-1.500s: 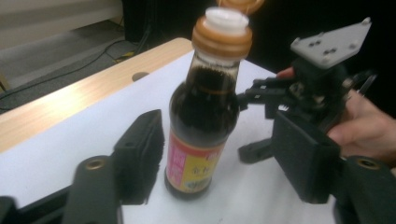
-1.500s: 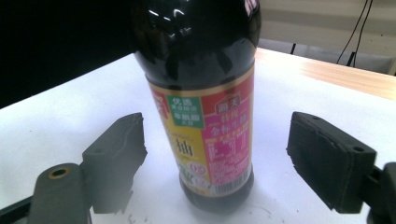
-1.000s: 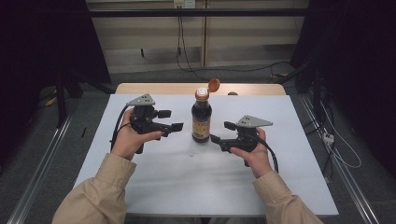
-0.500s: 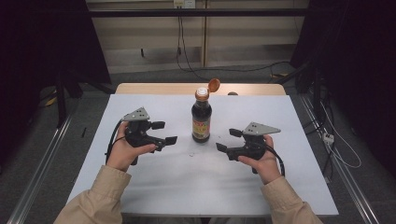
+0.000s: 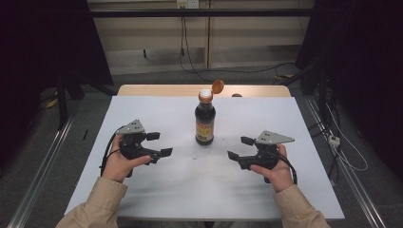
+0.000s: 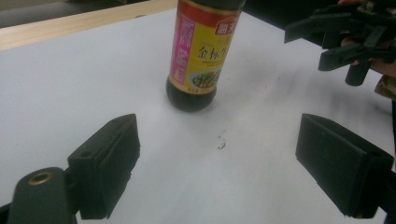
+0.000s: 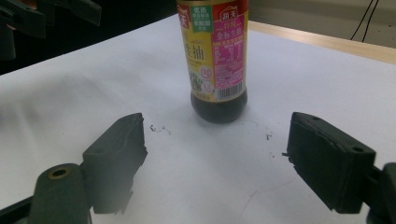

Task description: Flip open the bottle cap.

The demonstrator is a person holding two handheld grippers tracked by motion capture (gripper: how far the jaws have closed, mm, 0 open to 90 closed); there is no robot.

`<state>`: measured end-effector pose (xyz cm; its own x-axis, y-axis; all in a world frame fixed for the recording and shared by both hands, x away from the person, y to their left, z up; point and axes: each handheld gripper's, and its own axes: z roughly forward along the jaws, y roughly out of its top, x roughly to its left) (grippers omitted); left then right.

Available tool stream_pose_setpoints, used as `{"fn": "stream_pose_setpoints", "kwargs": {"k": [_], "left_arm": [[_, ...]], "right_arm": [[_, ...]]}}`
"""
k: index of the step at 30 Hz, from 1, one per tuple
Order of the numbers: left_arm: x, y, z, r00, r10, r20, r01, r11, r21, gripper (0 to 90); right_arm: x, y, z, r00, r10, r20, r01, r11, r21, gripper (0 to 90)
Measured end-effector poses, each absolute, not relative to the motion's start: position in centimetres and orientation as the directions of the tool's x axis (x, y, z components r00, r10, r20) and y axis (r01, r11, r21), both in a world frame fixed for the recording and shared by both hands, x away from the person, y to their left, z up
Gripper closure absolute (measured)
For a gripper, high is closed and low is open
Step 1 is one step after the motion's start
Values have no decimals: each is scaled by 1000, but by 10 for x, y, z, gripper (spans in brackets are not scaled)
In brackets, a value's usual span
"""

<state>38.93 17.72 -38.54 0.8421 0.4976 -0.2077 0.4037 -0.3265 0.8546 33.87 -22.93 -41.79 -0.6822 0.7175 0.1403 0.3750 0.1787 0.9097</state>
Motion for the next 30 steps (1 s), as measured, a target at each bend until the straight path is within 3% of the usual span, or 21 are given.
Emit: {"fn": "stream_pose_setpoints", "kwargs": {"k": [30], "left_arm": [[372,198,-408,834,512,-206,416,-339,844,131]], "right_arm": [[316,-257,-431,-645,753,130,396,183,900,195]]}}
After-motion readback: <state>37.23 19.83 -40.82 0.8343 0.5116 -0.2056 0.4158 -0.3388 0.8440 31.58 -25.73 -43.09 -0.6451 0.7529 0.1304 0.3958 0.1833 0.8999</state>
